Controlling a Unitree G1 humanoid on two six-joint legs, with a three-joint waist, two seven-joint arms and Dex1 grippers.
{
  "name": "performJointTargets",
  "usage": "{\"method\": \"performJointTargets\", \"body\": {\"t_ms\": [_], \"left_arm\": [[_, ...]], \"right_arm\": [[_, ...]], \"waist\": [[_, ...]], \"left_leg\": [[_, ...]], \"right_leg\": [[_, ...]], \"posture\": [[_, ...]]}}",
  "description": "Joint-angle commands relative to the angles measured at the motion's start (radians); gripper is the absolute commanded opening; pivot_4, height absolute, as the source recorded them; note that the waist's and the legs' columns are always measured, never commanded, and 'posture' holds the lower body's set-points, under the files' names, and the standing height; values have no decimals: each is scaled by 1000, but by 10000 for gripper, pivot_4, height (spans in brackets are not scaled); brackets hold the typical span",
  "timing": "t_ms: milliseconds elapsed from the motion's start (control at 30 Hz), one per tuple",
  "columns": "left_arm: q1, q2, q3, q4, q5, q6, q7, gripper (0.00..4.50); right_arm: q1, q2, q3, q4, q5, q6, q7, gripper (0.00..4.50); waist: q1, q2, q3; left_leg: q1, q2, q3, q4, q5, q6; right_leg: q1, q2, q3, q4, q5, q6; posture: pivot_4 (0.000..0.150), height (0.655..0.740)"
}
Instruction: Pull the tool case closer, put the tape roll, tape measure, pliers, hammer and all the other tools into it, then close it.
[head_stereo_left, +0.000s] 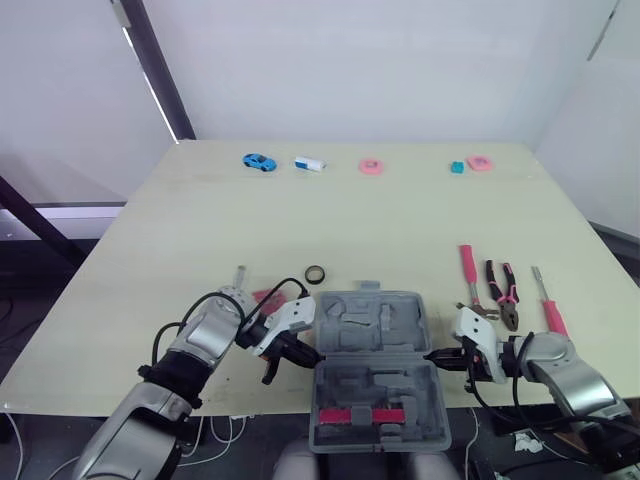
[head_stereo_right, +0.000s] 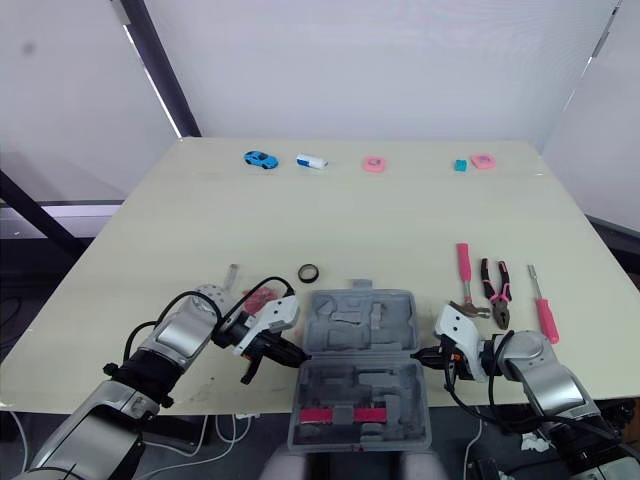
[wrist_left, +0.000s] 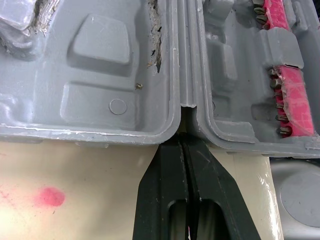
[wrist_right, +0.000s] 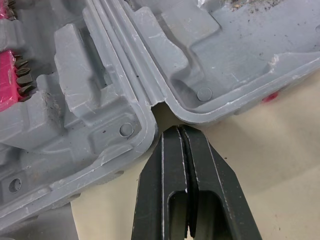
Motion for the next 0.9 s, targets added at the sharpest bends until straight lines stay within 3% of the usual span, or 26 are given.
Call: {"method": "performJointTargets", "body": {"t_ms": [33,900], "left_arm": [[12,19,-21,6,2,-14,-15,519],[-3,15,-14,55,-9,-37,23,519]], "right_arm": [[-2,-20,-21,-10,15,-19,2,0],[-38,7,-18,24,21,-72,-34,0]], "waist": [[0,0,0],[-1,0,0]], "left_leg": [[0,0,0,0,0,0],[0,0,0,0,0,0]], "right_leg": [[0,0,0,0,0,0],[0,0,0,0,-1,-2]], "posture": [[1500,7395],[1500,7395]]}}
